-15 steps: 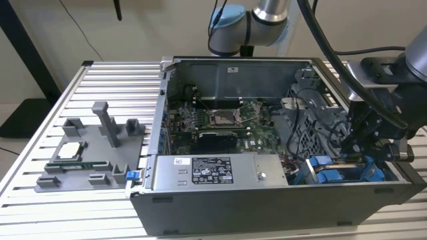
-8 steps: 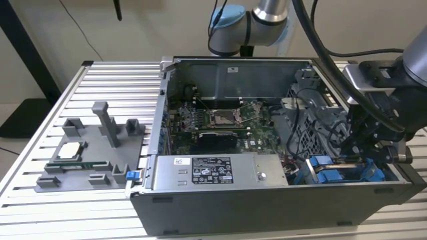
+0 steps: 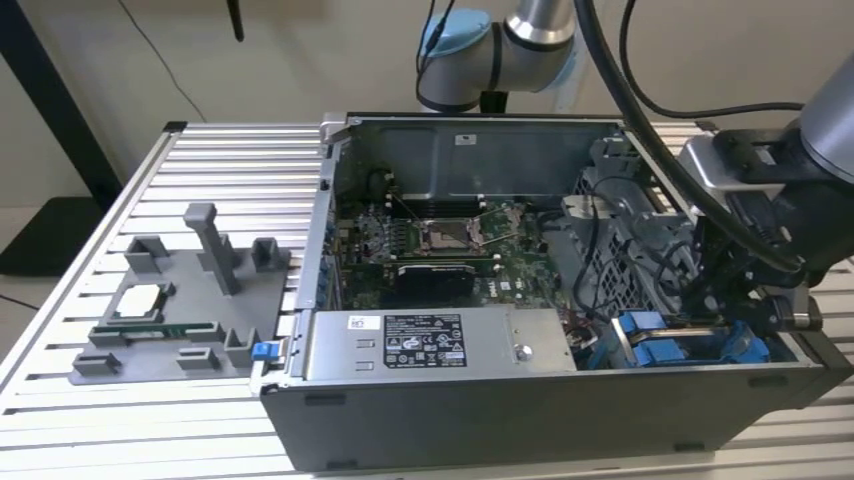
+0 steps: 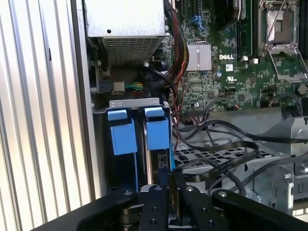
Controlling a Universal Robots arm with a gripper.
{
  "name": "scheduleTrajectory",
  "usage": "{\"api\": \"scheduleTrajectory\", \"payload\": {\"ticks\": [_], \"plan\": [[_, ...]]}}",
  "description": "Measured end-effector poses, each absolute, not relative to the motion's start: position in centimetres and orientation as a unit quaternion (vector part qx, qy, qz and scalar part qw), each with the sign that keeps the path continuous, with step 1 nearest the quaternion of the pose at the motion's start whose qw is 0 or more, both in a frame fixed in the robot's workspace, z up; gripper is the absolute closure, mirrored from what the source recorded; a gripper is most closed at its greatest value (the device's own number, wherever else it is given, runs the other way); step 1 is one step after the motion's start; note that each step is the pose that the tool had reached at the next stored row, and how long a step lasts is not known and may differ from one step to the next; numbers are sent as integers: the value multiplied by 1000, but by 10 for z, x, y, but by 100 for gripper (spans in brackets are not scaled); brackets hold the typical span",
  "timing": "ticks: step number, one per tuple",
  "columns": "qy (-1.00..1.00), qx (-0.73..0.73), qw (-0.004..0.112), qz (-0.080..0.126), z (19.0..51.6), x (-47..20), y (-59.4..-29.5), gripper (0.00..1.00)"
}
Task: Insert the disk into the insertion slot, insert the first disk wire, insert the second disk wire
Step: 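Insert the second disk wire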
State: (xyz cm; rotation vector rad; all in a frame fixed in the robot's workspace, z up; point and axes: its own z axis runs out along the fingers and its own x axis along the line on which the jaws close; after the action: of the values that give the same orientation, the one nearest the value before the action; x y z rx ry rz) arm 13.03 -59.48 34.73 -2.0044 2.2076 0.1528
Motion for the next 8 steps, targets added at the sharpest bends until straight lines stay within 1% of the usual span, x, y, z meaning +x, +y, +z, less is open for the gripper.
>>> {"api": "scheduleTrajectory", "payload": {"ticks": [8], "plan": [[737, -670, 81, 48, 344, 130, -595, 100]]}}
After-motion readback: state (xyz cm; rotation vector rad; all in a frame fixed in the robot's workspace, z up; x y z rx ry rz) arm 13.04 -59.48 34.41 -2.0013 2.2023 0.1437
